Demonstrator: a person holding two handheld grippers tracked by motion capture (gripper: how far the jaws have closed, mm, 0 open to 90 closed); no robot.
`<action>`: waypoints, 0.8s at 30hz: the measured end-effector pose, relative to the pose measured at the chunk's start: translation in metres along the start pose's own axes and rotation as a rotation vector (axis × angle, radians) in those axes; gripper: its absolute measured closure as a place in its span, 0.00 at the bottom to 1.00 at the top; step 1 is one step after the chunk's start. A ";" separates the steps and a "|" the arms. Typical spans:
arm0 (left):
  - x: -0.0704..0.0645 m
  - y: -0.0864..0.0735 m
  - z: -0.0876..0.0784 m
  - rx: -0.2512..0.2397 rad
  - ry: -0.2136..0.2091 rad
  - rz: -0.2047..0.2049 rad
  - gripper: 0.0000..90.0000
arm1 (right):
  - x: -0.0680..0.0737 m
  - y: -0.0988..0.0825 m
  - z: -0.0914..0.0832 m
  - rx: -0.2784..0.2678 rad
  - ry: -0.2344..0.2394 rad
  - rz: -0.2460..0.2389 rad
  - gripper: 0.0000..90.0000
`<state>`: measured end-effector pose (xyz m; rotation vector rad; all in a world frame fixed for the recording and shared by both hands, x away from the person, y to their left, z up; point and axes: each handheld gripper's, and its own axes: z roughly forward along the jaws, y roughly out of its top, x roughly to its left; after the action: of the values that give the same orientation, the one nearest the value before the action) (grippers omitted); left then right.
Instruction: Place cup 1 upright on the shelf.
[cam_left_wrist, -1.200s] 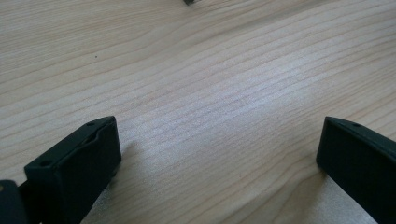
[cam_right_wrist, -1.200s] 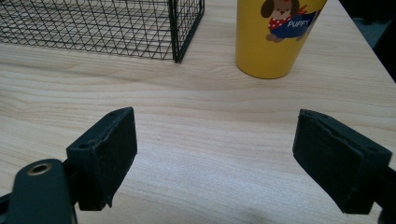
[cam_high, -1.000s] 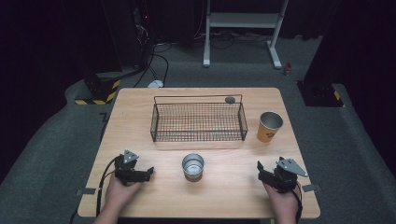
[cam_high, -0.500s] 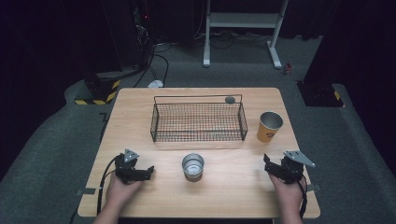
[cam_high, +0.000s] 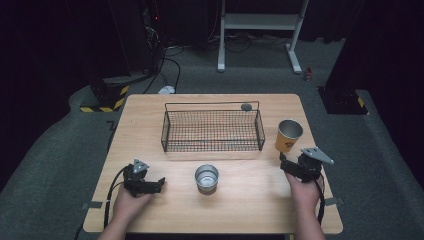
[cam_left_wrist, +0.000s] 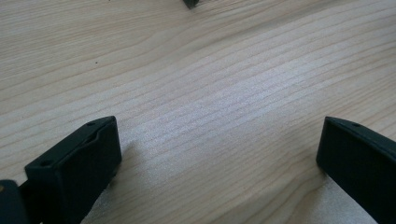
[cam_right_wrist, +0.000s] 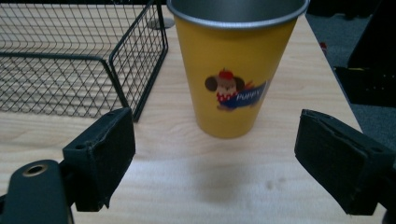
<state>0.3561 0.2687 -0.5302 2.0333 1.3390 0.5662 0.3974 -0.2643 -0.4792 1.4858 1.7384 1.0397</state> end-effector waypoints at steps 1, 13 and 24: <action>0.000 0.000 0.000 0.001 0.001 0.001 0.00 | 0.000 0.001 0.001 0.001 -0.002 0.000 0.14; 0.000 -0.001 -0.001 -0.001 0.000 0.001 0.00 | 0.001 0.009 0.024 -0.009 -0.013 -0.007 0.14; 0.000 -0.001 -0.001 -0.002 -0.002 0.000 0.00 | -0.004 0.018 0.043 -0.027 -0.046 -0.004 0.11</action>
<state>0.3551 0.2691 -0.5305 2.0325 1.3365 0.5650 0.4432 -0.2600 -0.4851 1.4776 1.6887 1.0153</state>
